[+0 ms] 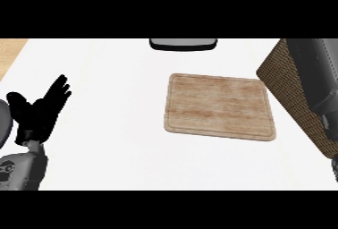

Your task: Pick the tomato from the cutting board and place it in the basket

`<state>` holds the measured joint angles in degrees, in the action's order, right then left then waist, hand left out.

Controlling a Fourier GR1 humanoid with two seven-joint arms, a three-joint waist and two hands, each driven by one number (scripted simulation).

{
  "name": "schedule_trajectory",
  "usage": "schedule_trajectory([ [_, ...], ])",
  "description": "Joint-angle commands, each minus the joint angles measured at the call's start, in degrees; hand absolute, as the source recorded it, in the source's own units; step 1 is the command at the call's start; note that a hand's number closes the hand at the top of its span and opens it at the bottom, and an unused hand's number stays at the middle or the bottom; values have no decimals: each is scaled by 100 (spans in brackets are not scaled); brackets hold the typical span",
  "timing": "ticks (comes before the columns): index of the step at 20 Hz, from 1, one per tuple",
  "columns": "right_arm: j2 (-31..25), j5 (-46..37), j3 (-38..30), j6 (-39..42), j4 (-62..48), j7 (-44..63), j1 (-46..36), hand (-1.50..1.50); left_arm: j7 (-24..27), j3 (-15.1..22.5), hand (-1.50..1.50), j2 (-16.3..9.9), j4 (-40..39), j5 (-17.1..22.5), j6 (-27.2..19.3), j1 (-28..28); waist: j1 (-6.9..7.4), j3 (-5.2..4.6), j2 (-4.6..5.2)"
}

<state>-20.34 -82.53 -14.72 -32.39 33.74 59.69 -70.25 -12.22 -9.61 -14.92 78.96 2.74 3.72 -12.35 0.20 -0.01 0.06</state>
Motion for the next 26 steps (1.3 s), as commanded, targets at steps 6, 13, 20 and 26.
schedule_trajectory([
  [6, -77, 515, -279, -487, 748, -222, 1112, 150, -69, -53, 0, 19, -144, -24, -49, -184, -19, 1, -2],
  [13, -280, 166, -717, -721, 955, 365, 1426, -150, -46, -13, 0, 48, -195, -18, 22, -229, -33, -1, 1],
  [20, -272, 903, -670, -1235, 1287, -759, 1835, -150, -22, -107, 0, -30, 123, 44, 121, 99, 16, 2, -6],
  [26, -204, 571, -1142, -2267, 2131, -53, 2101, -150, -142, 5, 0, 136, 228, -43, -57, 95, -61, 4, -57],
])
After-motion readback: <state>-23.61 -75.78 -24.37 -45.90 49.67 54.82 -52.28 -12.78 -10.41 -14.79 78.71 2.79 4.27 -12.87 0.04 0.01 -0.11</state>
